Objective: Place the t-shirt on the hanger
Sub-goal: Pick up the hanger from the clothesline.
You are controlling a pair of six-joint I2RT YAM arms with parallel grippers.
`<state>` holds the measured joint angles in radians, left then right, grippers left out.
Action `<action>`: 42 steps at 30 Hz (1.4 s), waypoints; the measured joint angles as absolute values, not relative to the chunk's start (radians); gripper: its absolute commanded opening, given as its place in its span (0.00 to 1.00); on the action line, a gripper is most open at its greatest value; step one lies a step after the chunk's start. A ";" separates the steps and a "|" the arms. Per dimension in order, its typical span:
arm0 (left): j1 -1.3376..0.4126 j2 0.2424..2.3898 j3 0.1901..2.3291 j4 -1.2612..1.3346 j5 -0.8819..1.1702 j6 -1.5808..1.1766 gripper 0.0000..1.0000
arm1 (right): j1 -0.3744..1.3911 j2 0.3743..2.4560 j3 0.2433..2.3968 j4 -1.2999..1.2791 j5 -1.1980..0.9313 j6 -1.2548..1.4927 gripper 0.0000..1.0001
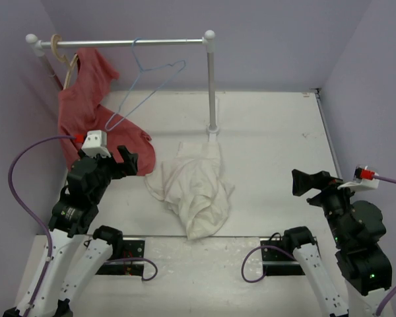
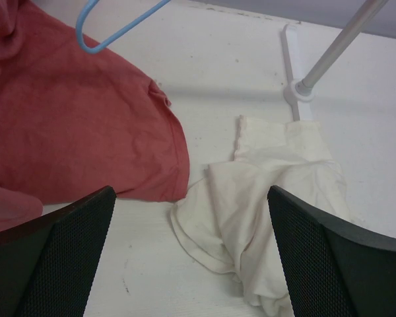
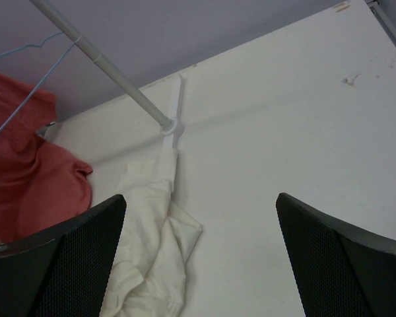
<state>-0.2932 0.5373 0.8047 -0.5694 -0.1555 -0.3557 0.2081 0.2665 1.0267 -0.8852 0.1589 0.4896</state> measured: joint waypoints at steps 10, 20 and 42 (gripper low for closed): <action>-0.293 0.554 0.805 -0.569 -0.151 -0.356 1.00 | 0.208 0.265 1.019 -0.882 0.158 0.490 0.99; -0.293 0.599 0.806 -0.566 -0.130 -0.369 1.00 | 0.208 0.261 1.008 -0.879 0.137 0.489 0.99; -0.295 0.482 0.805 -0.574 -0.151 -0.412 1.00 | 0.325 0.753 0.994 -0.544 -0.286 0.570 0.99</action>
